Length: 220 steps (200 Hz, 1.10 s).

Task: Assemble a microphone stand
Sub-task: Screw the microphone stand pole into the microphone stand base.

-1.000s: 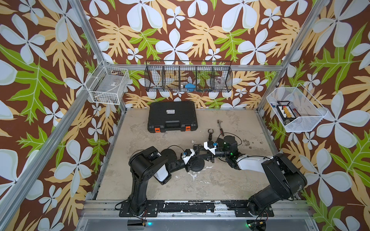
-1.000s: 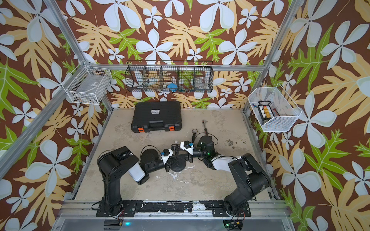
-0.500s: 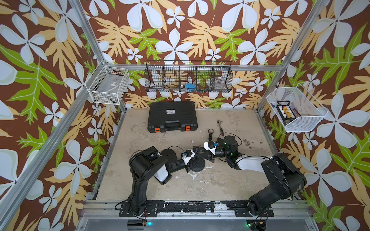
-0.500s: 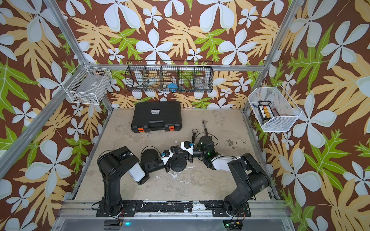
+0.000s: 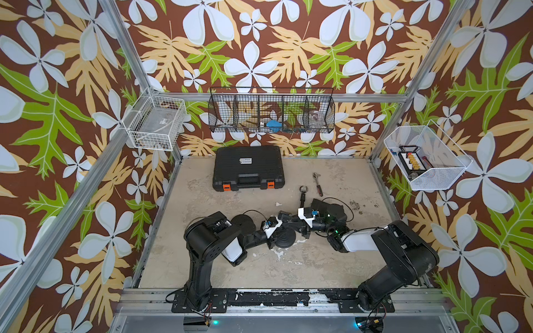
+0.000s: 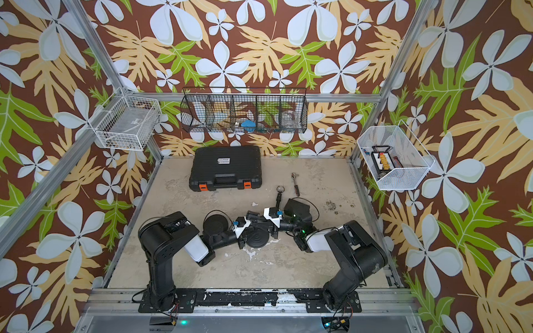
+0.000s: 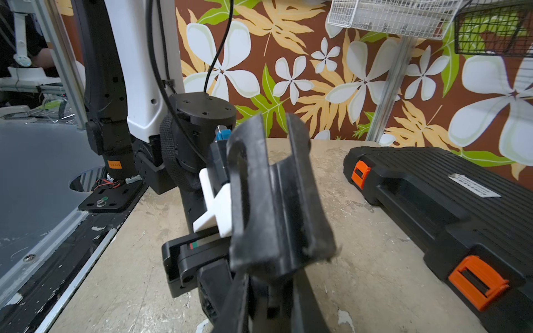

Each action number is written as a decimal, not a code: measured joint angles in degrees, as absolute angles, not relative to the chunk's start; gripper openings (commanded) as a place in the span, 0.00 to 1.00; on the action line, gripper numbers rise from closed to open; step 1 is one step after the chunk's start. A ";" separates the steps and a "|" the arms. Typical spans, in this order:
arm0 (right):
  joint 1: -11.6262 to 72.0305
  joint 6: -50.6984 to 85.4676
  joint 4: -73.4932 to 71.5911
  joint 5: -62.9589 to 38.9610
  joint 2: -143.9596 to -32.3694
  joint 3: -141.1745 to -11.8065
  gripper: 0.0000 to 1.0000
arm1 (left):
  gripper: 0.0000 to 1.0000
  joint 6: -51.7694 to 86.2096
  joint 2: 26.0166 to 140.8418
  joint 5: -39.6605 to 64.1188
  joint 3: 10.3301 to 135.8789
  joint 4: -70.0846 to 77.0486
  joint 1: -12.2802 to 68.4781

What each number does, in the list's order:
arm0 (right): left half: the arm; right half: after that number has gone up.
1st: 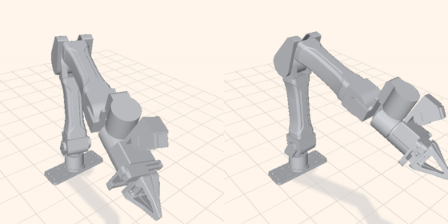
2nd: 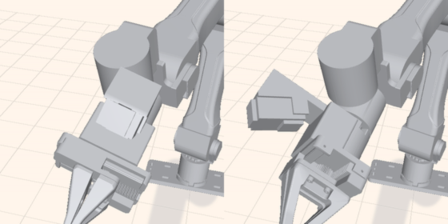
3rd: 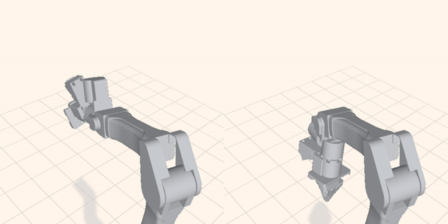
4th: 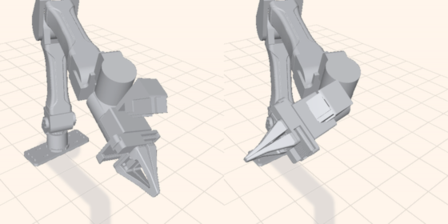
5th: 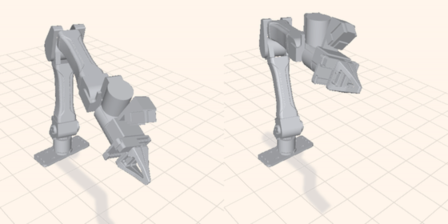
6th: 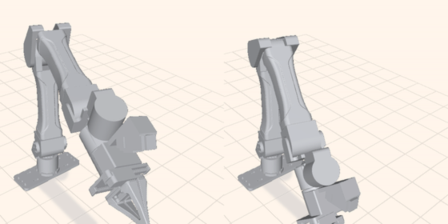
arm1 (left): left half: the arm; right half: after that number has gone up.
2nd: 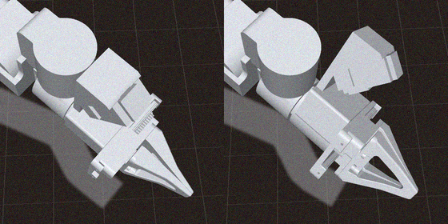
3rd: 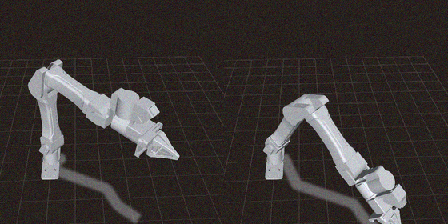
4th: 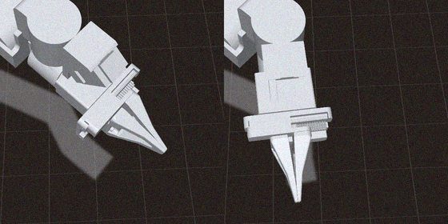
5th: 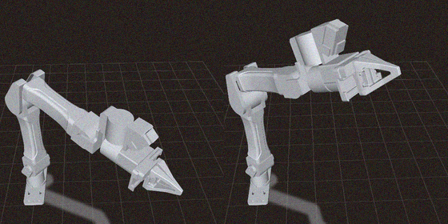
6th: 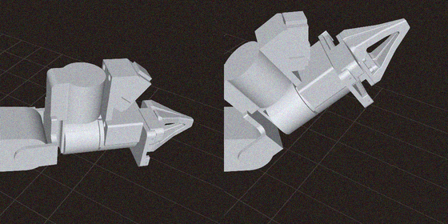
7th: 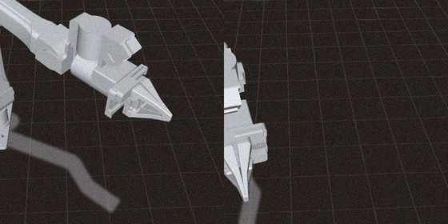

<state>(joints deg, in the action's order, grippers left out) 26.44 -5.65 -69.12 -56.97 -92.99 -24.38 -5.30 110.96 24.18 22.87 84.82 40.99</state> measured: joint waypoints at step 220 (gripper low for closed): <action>57.49 0.91 -78.52 14.76 -88.01 -14.74 0.34 | 0.09 -3.46 108.75 25.41 21.80 82.83 41.04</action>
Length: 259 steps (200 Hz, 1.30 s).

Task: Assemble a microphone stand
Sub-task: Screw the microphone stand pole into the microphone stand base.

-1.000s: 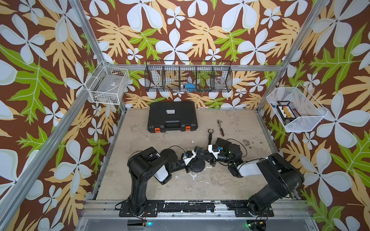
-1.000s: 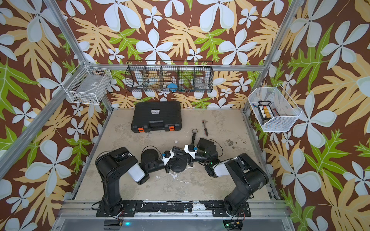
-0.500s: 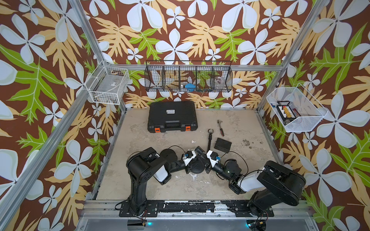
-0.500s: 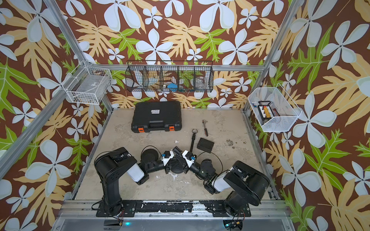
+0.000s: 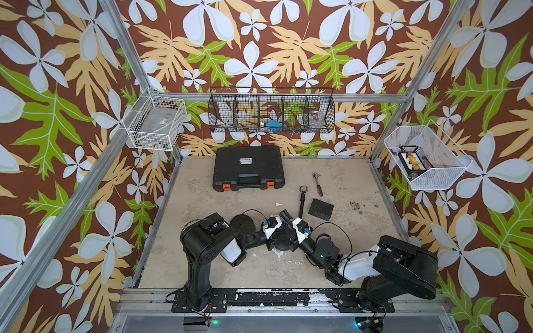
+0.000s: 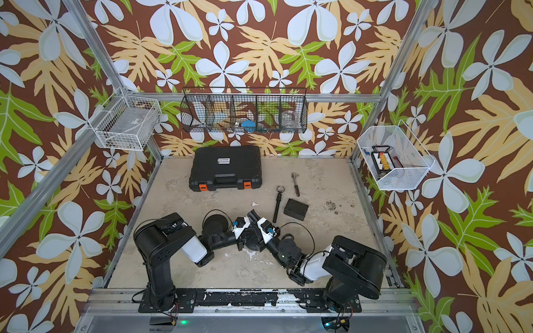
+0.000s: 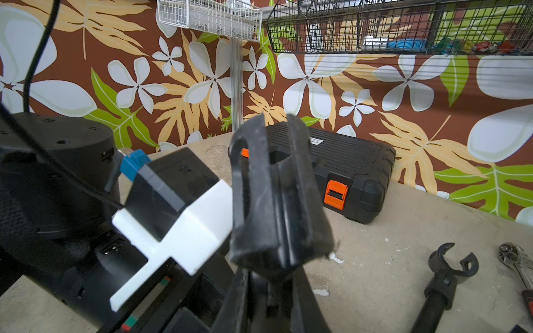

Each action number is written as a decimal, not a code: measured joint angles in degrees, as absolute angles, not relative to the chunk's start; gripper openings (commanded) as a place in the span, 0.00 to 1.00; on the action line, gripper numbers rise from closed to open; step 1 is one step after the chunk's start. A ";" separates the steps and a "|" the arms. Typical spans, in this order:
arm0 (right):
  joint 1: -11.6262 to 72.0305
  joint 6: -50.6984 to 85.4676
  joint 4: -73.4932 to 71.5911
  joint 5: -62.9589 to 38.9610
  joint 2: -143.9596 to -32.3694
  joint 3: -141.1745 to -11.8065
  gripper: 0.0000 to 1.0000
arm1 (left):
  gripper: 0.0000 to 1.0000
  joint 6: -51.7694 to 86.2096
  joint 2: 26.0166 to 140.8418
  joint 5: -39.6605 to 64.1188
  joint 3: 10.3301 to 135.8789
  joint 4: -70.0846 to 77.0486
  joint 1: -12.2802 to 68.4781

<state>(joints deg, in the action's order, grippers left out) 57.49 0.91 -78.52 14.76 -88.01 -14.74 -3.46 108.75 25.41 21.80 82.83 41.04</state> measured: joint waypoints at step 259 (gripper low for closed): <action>35.29 7.92 -57.04 -19.75 -74.43 -9.43 0.53 | 0.07 -1.37 108.95 21.91 20.97 84.95 41.85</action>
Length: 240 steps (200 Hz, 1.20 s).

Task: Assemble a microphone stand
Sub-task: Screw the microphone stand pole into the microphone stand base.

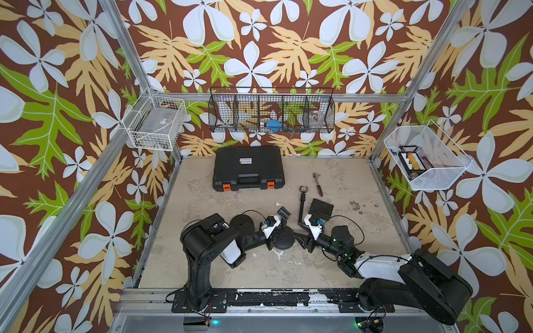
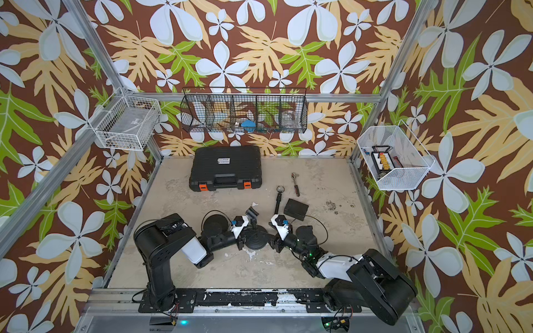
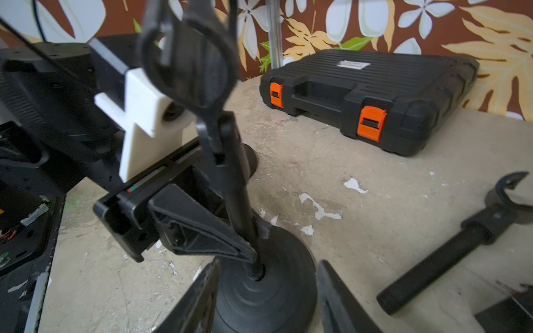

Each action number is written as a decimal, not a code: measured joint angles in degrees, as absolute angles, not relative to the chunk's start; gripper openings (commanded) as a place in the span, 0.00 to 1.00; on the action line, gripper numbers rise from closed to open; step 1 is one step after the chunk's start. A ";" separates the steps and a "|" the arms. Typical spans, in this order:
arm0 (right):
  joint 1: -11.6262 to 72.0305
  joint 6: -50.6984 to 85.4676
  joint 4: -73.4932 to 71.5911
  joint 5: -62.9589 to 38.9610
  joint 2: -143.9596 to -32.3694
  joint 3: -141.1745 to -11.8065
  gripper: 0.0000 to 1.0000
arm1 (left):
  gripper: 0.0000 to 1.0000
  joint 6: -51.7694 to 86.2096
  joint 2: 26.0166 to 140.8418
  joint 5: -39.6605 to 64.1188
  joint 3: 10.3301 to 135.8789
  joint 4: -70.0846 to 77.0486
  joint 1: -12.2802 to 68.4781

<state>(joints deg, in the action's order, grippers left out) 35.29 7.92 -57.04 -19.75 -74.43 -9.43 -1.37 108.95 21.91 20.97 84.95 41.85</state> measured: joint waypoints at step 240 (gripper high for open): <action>41.56 25.43 -42.81 2.46 -85.25 -14.63 0.01 | 0.06 -0.05 113.65 20.82 19.20 94.21 41.89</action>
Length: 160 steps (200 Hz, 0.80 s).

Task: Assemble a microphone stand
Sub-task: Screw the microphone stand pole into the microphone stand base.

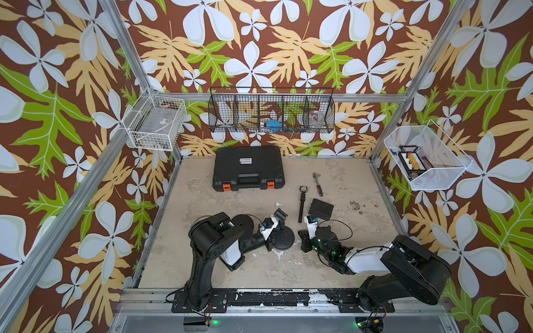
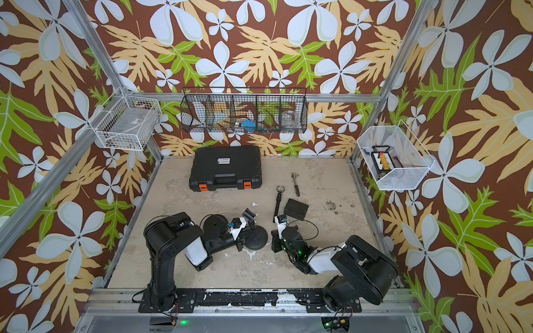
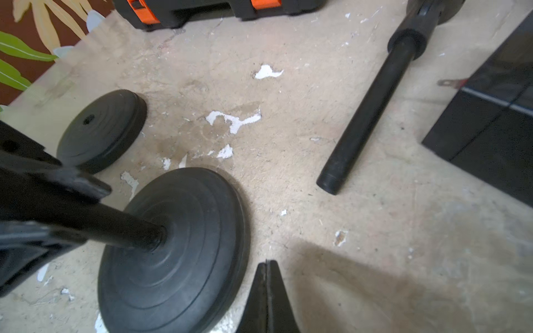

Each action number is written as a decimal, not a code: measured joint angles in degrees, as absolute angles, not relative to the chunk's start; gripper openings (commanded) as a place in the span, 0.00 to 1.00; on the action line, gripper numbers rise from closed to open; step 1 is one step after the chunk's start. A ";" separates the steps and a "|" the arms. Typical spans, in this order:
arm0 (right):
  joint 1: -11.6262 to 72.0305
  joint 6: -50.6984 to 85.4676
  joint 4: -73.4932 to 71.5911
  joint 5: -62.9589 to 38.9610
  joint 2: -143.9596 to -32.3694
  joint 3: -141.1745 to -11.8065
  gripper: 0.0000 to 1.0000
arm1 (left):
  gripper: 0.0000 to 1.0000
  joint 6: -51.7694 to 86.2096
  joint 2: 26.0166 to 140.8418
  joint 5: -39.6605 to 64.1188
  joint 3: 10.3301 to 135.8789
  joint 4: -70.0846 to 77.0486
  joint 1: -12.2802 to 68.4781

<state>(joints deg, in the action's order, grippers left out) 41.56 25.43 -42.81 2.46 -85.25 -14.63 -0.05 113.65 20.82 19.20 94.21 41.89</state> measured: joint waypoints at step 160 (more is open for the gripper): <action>42.35 20.12 -40.66 -3.49 -78.65 -18.11 0.33 | 0.05 -1.58 108.86 18.04 14.41 92.66 41.85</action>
<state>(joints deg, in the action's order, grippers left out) 42.35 20.12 -40.66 -3.49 -78.65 -18.11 -1.58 108.86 18.04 14.41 92.66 41.85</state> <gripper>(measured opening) 0.301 0.195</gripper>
